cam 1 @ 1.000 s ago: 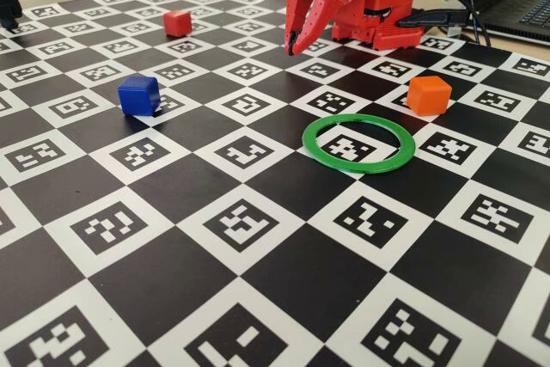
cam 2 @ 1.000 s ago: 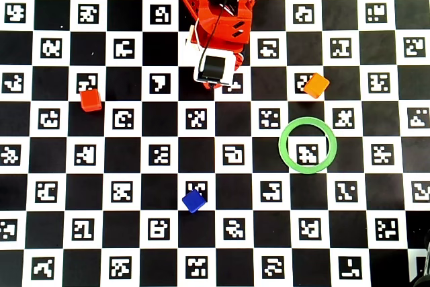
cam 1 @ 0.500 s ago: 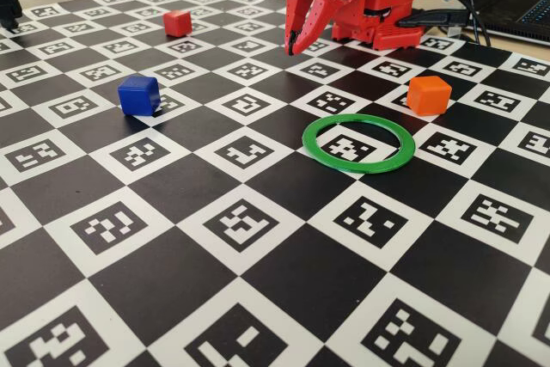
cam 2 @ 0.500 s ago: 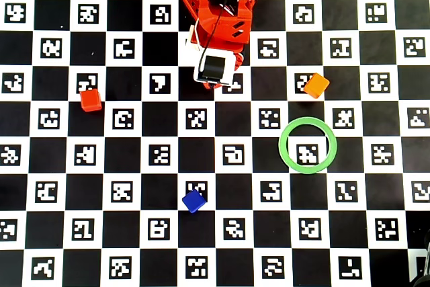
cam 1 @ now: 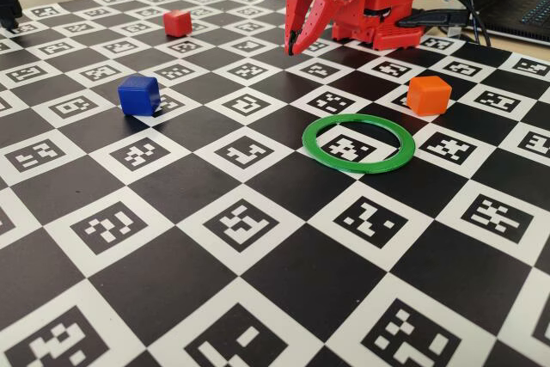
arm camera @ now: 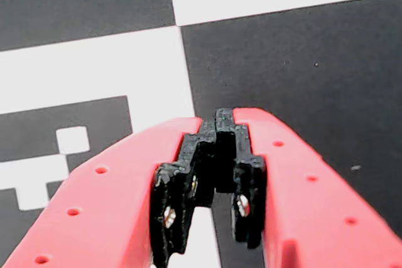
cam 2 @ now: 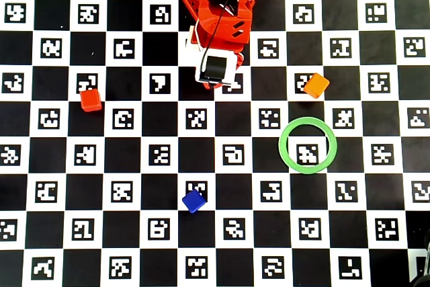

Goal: Grab the red cube then put it in the green circle then put the blue cube on top and finally the orange cube on top

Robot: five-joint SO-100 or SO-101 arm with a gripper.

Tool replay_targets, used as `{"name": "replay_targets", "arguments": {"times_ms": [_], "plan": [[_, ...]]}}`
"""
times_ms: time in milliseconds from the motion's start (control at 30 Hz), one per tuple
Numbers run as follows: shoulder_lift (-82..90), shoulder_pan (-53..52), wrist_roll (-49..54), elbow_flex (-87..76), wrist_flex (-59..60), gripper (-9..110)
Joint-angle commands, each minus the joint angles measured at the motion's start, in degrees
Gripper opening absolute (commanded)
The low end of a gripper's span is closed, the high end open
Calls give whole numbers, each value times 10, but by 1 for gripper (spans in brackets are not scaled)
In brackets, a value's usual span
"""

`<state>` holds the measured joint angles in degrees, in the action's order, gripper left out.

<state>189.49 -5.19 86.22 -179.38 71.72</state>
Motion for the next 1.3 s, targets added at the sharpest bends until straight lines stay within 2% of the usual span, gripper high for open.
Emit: {"name": "replay_targets", "arguments": {"times_ms": [0, 100, 267, 367, 567, 667, 900, 1100, 1267], "plan": [[29, 13, -13, -32, 54, -5], [29, 18, -35, -24, 47, -5], [-18, 18, -144, 62, 25, -5], [-130, 22, -176, 176, 24, -5], [-344, 4, -310, 456, 96, 1], [-433, -23, -342, 581, 153, 4], [-635, -168, -371, 807, 253, 16], [-733, -314, -349, 906, 260, 29], [-787, -400, -327, 969, 270, 32]]}}
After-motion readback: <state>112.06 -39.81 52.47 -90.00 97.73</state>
